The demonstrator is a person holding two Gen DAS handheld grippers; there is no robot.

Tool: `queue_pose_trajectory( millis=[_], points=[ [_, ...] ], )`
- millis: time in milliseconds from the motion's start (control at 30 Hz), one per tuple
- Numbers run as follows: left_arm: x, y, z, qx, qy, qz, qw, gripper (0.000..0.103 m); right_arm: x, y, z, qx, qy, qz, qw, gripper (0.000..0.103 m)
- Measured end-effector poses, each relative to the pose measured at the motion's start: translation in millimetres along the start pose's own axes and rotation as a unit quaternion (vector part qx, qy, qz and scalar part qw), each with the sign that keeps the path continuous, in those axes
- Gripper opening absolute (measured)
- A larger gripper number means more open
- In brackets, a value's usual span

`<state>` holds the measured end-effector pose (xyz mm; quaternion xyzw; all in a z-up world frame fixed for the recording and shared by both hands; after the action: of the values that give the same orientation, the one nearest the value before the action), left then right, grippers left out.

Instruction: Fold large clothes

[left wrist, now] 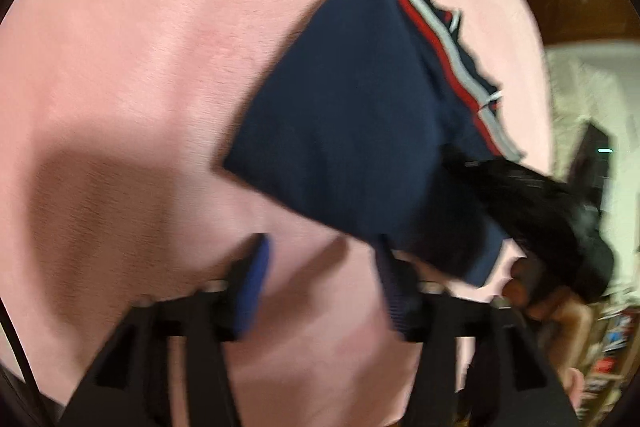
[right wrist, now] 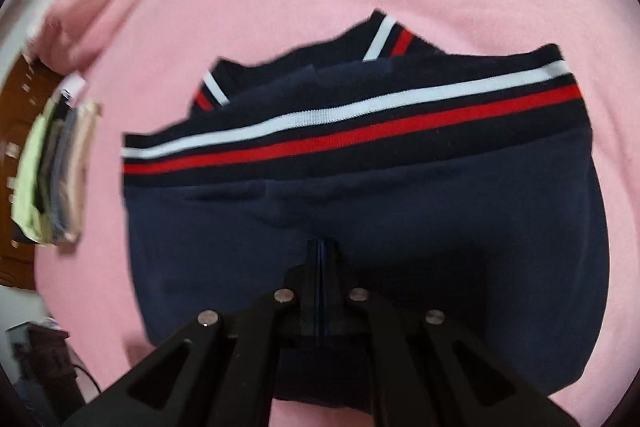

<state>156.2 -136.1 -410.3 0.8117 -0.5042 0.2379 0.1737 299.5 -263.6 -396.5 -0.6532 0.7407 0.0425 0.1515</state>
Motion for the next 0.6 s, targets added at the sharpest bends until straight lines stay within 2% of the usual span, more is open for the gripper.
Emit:
queue_pose_trajectory(
  millis=[67,133,233,400,467,600],
  points=[
    [-4,-1,-2,0.011,0.048,-0.04,0.998,0.061,-4,-4,9,-0.003,0.013,-0.009,1.0,0.0],
    [-15,-2,-7,0.022,0.076,-0.08,0.9936,0.061,-7,-7,15,-0.003,0.017,-0.015,1.0,0.0],
    [-14,-8,-5,0.061,0.121,-0.085,0.9871,0.061,-5,-7,15,0.001,0.015,-0.006,1.0,0.0],
    [5,-31,26,0.107,0.125,-0.086,0.9826,0.061,-3,-4,13,0.01,0.025,-0.004,1.0,0.0],
    [-2,-38,14,0.124,0.129,-0.09,0.9798,0.061,-6,-2,13,0.016,0.024,-0.004,1.0,0.0],
    [4,-45,18,0.14,0.098,-0.079,0.9821,0.061,-4,0,11,0.015,0.02,0.0,1.0,0.0]
  ],
)
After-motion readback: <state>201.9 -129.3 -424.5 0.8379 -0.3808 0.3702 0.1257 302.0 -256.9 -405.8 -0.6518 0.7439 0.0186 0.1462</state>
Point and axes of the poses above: each gripper's, at about its wrist camera, not at the fingertips, and z roughly the way its jaws point, x to its right, y to its underside, the point moved 6 cm from there along z, roughly the way its jaws point, and after that the axes turned 2 degrees about z, right-handed, at the moved point
